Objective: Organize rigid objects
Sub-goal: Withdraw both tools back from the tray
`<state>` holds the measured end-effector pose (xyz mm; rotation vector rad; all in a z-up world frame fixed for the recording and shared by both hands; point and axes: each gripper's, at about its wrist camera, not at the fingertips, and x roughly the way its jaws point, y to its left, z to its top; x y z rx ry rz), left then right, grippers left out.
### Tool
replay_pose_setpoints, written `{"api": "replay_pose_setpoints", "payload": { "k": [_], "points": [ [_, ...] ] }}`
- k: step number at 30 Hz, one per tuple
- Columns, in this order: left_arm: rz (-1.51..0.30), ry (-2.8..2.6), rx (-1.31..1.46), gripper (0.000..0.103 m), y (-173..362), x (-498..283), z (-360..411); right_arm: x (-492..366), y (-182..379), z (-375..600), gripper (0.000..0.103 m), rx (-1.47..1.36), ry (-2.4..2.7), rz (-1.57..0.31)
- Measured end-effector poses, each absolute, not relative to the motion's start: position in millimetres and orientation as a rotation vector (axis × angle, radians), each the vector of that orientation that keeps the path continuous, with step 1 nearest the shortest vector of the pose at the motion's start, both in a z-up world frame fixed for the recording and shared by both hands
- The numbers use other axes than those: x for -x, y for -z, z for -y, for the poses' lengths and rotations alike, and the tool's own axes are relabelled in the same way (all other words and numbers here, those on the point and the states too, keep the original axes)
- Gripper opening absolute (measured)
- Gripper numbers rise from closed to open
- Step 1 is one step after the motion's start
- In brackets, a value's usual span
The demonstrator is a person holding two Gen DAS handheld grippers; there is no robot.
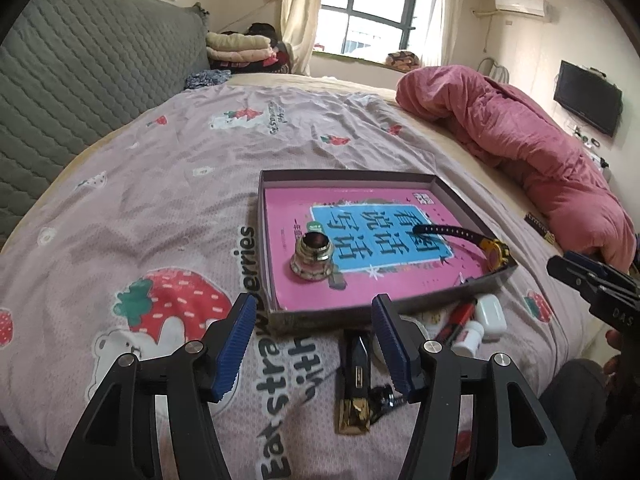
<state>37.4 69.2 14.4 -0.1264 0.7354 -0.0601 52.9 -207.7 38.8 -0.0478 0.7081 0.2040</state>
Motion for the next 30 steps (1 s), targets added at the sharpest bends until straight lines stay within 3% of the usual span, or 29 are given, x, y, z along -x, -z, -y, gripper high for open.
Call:
{"api": "replay_pose_setpoints", "payload": {
  "k": [30],
  "points": [
    [-1.013,0.119,0.021,0.062,31,-14,-27,-37,-41,206,0.053,0.025,-0.257,-0.723]
  ]
}}
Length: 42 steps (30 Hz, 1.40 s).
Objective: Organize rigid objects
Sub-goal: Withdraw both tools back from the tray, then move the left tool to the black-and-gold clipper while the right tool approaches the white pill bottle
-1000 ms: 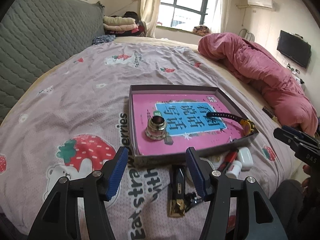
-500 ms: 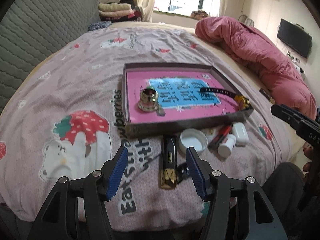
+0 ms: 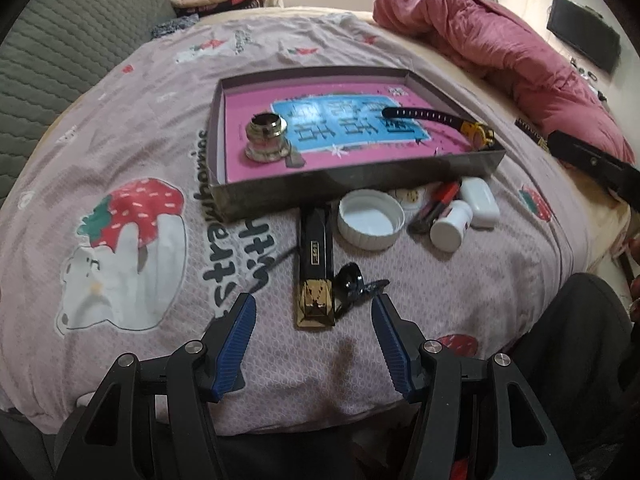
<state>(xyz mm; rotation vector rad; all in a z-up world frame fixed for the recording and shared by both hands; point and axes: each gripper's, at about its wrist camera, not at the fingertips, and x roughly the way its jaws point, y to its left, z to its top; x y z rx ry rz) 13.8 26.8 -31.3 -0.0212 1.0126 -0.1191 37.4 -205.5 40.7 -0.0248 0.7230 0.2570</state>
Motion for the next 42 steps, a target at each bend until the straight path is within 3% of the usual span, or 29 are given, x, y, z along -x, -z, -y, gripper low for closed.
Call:
{"api": "replay_pose_setpoints", "payload": {
  "k": [19,42],
  "points": [
    [-1.103,0.083,0.08,0.062,58,-33,-31,-41,-34,210,0.053,0.008,-0.254,-0.745],
    [-1.031,0.076,0.28,0.061,55,-46,-62,-47,-8,189,0.053,0.048,-0.313,-0.821]
  ]
}}
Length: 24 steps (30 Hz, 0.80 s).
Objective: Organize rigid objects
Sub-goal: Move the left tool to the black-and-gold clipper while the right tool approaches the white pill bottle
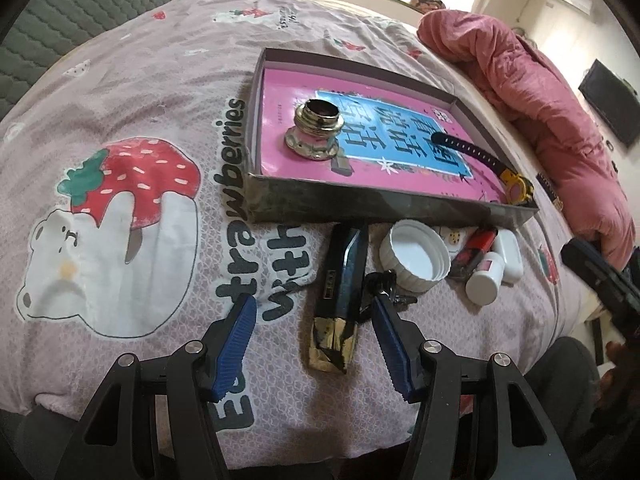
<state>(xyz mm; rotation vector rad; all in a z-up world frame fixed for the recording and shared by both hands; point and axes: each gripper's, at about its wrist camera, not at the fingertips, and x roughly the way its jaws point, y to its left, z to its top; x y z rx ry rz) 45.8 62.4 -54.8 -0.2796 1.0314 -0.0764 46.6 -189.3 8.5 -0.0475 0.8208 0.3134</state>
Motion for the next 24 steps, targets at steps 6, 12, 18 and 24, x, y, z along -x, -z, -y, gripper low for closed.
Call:
{"api": "replay_pose_setpoints", "payload": {
  "k": [6,12,18,24],
  "points": [
    [-1.034,0.062,0.291,0.059,56,-46,-67,-45,4,173,0.053,0.099,-0.363,-0.861],
    [-1.034,0.058,0.26,0.059,56,-47,-64,-45,12,164,0.053,0.131,-0.39,-0.88],
    [-1.04,0.067,0.235,0.059,58,-50,-59,-45,17,157,0.053,0.155,-0.406,-0.89],
    [-1.047,0.077,0.199,0.059,61,-53,-53,-46,21,151,0.053,0.171,-0.421,-0.893]
  ]
}}
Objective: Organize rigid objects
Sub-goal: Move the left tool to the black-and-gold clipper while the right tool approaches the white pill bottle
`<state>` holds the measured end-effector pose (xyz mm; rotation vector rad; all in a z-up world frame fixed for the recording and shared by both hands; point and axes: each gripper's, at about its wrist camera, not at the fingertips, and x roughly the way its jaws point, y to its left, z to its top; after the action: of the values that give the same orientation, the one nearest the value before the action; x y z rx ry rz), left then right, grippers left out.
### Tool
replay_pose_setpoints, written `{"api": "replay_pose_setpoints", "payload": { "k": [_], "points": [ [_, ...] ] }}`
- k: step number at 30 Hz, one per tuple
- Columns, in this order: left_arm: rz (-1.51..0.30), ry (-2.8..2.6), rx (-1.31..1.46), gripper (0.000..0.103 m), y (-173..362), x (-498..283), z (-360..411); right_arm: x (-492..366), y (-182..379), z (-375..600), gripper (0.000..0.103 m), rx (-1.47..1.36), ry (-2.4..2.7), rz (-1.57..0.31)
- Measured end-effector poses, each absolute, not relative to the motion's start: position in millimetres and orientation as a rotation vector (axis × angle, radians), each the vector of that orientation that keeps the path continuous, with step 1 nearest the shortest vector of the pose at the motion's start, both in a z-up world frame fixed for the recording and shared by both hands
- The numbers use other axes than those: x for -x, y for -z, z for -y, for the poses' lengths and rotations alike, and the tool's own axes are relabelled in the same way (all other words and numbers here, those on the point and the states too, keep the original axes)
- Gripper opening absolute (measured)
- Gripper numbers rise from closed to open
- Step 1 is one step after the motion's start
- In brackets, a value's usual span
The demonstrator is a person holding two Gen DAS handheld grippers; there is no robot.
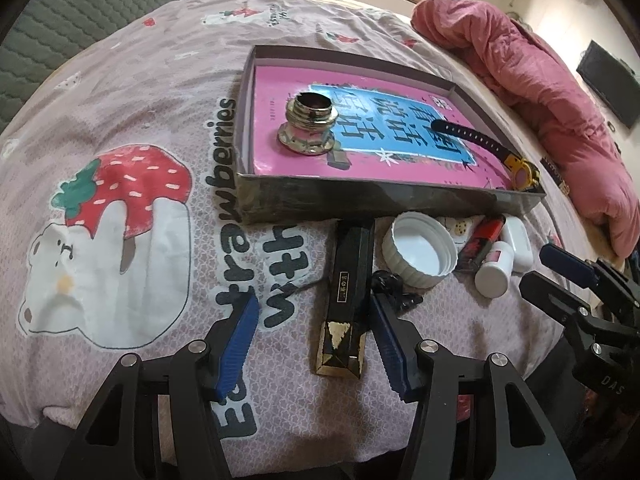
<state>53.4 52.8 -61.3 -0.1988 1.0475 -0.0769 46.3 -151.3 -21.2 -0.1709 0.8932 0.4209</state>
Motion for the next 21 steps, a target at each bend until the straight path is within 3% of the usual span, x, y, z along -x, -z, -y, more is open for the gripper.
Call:
{"api": "replay_pose_setpoints", "payload": {
  "k": [21],
  "points": [
    [-1.028,0.096,0.144,0.057,68,-67,-46,-60,42,139,0.053,0.224,-0.435,-0.921]
  ]
}}
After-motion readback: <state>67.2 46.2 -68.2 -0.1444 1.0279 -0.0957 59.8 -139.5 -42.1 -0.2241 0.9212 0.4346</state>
